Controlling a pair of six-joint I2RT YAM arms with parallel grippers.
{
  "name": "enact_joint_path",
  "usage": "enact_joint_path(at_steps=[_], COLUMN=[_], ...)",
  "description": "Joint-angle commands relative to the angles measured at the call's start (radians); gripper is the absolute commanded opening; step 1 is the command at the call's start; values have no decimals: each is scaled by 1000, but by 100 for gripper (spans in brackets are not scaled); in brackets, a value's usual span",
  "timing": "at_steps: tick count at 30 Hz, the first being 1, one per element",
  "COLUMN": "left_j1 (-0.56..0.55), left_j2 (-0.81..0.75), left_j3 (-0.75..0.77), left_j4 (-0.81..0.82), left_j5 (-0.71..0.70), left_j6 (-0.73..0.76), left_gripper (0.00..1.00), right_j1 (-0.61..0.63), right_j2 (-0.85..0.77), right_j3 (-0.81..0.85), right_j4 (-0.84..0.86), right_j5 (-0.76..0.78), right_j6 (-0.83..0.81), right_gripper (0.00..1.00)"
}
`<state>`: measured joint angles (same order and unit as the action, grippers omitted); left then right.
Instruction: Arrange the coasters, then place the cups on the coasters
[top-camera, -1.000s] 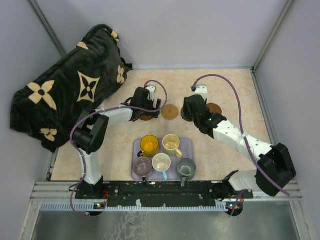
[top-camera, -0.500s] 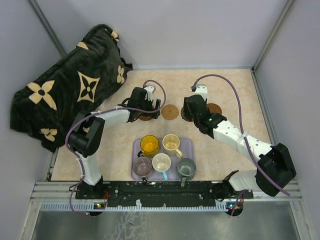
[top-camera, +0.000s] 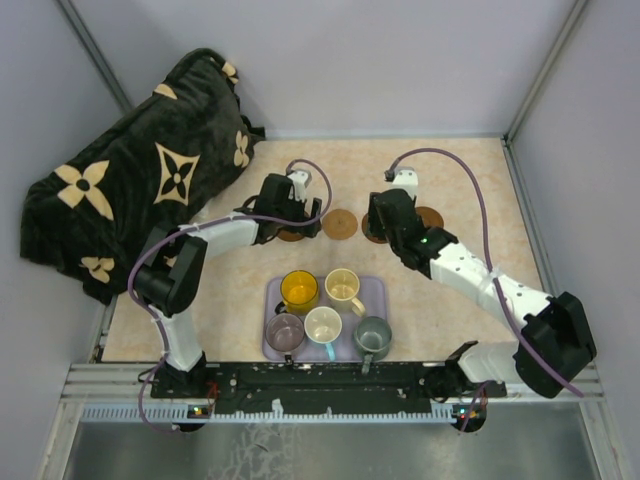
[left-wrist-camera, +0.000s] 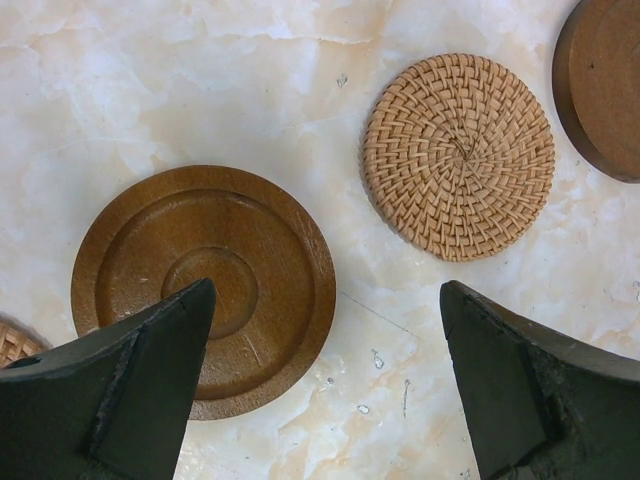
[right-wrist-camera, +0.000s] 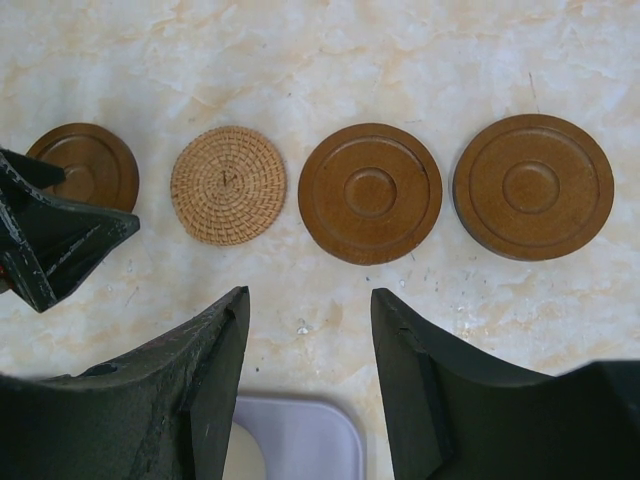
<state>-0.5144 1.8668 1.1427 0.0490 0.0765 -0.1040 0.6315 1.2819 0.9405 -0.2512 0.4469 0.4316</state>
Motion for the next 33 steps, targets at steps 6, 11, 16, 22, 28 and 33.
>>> enact_joint_path(at_steps=[6,11,16,22,28,33], left_j1=[4,3,2,-3,-7,-9], left_j2=[34,48,48,48,46,45], left_j3=[-17,-19,-31,-44,-44,-44], left_j4=[-2,-12,-8,5,5,6], left_j5=[33,49,68,86,86,90], left_j6=[-10,-22,-36,-55,-60,-62], left_gripper=[99,99,99,99,99,99], right_j1=[-9,-9,-9,-9,-8,-9], right_j2=[-28,-26,-20,-19,-18,-18], right_j3=[10,10,9,13,15,13], right_j4=[38,39,41,40,40,41], right_j5=[-4,-4,-3,-2,-1,-4], right_j6=[19,19,18,15,14,17], right_gripper=[53,53,53,53,53,53])
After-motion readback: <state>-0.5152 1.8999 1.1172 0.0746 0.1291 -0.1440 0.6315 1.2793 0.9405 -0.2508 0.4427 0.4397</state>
